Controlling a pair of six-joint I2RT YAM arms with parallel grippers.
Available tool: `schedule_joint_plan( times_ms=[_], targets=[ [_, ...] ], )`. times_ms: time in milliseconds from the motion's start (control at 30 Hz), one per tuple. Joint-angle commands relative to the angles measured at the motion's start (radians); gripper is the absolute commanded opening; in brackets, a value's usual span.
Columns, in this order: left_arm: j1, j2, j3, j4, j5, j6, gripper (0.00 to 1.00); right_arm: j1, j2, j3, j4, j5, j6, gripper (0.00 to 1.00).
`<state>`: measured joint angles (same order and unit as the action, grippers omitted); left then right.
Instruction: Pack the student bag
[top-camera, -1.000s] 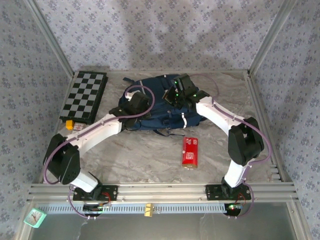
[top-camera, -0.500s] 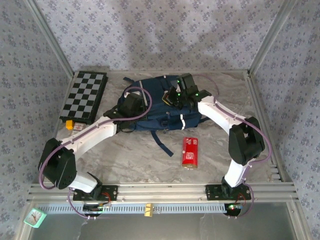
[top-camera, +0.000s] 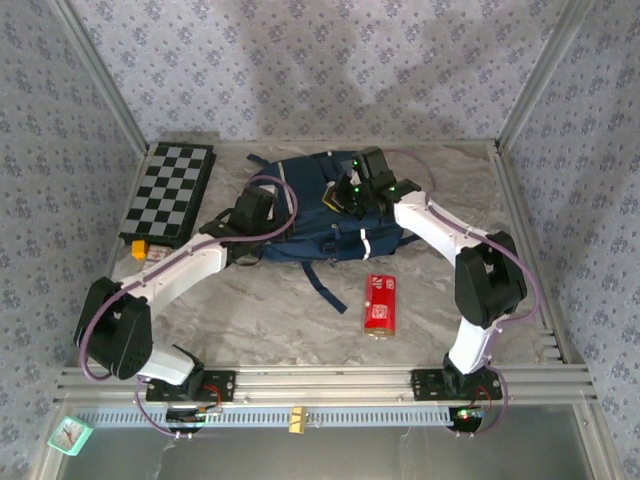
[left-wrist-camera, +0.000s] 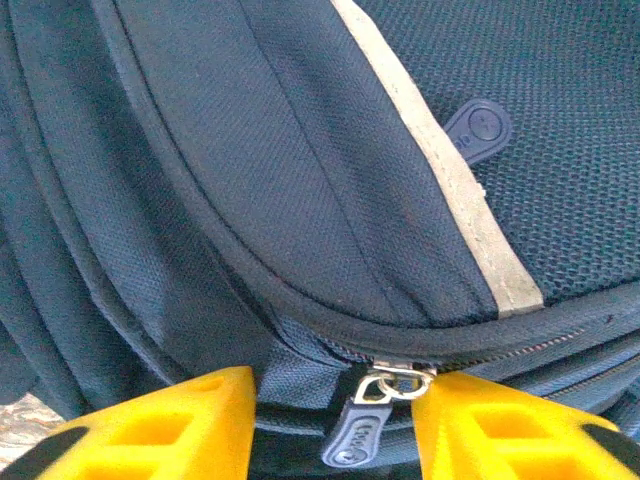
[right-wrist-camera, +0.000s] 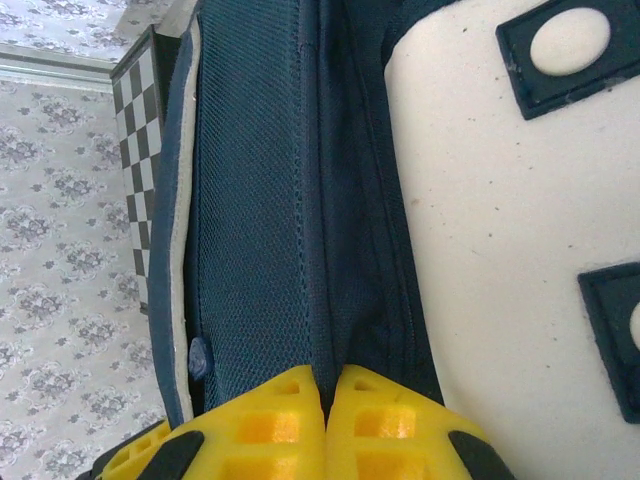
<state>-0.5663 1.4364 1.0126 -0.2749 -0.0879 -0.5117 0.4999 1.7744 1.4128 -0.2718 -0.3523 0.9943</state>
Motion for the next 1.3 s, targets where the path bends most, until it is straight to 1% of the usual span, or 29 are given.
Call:
schedule_joint_plan(
  times_ms=[0,133,233,333,467,567,667,800,900,1067,1267],
  targets=[
    [0.049,-0.008,-0.013,0.009,0.039,0.014,0.5,-0.009,-0.015,0.038,0.046,-0.013,-0.029,0.0],
    [0.086,-0.023,-0.033,0.037,0.134,0.077,0.49,-0.016,-0.012,0.053,0.024,-0.016,-0.04,0.0],
    [0.094,-0.014,-0.027,0.037,0.2,0.125,0.48,-0.019,-0.01,0.057,0.024,-0.02,-0.042,0.0],
    [0.1,0.006,-0.014,0.011,0.196,0.151,0.44,-0.023,-0.011,0.057,0.025,-0.02,-0.04,0.0],
    [0.134,0.018,-0.015,0.01,0.192,0.158,0.38,-0.025,-0.016,0.062,0.02,-0.025,-0.049,0.0],
    [0.158,0.023,-0.013,0.026,0.21,0.168,0.32,-0.025,-0.02,0.071,0.001,-0.02,-0.059,0.0],
    [0.159,0.047,0.022,0.013,0.218,0.184,0.19,-0.025,-0.023,0.071,-0.001,-0.013,-0.063,0.0],
    [0.157,0.051,0.025,0.03,0.236,0.202,0.08,-0.024,-0.017,0.075,-0.009,-0.011,-0.072,0.0],
    [0.155,0.023,0.005,0.04,0.236,0.225,0.0,-0.029,-0.016,0.076,-0.016,-0.01,-0.08,0.0],
    [0.139,-0.049,-0.056,0.066,0.26,0.257,0.0,-0.052,-0.004,0.1,-0.032,-0.034,-0.104,0.0],
    [0.087,-0.096,-0.088,0.025,0.252,0.265,0.0,-0.098,0.041,0.161,-0.051,-0.111,-0.159,0.0]
  ],
)
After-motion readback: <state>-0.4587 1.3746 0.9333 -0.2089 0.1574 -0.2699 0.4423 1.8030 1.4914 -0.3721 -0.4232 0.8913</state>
